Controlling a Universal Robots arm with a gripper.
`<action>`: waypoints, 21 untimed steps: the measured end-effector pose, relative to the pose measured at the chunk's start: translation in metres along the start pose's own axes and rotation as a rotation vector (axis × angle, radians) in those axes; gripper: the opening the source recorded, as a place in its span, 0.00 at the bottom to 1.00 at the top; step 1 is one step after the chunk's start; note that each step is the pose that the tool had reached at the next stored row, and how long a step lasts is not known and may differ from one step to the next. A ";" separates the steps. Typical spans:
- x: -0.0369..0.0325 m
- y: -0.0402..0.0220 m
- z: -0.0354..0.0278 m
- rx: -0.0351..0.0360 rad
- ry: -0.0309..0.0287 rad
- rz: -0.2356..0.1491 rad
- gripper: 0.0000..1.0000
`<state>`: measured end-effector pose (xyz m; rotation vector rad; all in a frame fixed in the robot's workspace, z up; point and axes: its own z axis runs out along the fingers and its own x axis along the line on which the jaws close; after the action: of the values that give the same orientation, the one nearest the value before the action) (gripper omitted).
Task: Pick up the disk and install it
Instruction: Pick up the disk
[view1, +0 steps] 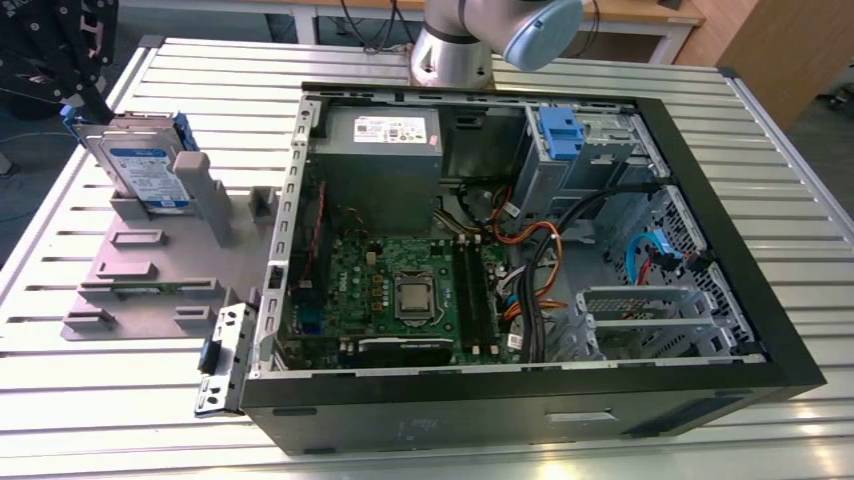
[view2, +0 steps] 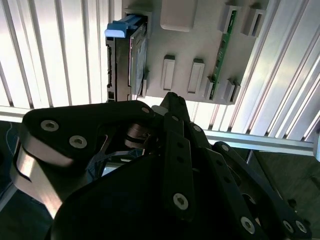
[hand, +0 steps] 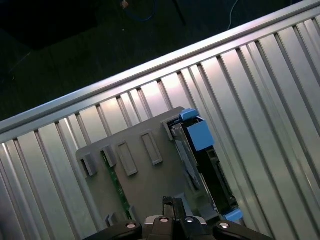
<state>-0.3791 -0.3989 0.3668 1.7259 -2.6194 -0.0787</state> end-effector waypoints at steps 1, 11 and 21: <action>0.0000 0.0000 0.0000 -0.0001 0.0001 -0.002 0.11; 0.0000 0.0000 0.0000 -0.0005 0.0010 -0.022 0.11; 0.0000 0.0000 0.0000 -0.0010 0.0018 -0.040 0.11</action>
<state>-0.3791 -0.3989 0.3668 1.7776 -2.5834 -0.0786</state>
